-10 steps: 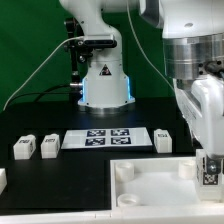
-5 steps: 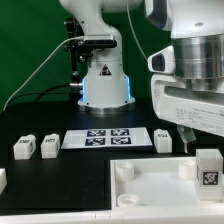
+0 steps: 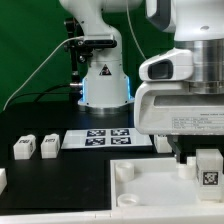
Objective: Assemble one leg
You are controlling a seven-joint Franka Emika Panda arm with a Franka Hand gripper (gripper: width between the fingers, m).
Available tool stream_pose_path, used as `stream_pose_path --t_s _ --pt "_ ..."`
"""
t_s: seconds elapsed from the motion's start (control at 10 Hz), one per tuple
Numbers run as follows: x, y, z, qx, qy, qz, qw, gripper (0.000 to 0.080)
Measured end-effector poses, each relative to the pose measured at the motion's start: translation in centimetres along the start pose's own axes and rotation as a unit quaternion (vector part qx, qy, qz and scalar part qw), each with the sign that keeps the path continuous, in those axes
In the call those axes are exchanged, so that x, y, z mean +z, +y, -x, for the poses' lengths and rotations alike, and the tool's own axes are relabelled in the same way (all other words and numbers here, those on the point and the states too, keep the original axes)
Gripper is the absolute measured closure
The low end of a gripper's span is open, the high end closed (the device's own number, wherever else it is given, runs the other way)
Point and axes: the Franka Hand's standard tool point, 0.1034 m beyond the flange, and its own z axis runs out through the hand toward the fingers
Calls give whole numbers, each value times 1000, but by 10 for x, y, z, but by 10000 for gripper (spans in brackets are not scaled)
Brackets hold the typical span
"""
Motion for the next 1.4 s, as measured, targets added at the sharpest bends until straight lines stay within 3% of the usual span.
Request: stream_pose_path --t_s 0.1,0.3,0.5,0.6,0.7,0.9,1.1,1.2,1.4 --pt "-3 4 -3 -71 -3 0 997 151" --pt "-2 3 -3 -65 -2 -1 998 151" --pt "-2 3 -3 -42 -2 -1 999 387" --pt "-2 2 -3 9 -3 -2 1000 387" --pt "-2 2 -2 41 -3 -2 999 509" --pt "-1 3 -3 163 -3 -3 987 509" --pt "-1 5 -3 336 -3 0 942 509" --pt "-1 5 -2 436 -2 3 900 509" --pt "0 7 -2 600 -15 -12 800 509"
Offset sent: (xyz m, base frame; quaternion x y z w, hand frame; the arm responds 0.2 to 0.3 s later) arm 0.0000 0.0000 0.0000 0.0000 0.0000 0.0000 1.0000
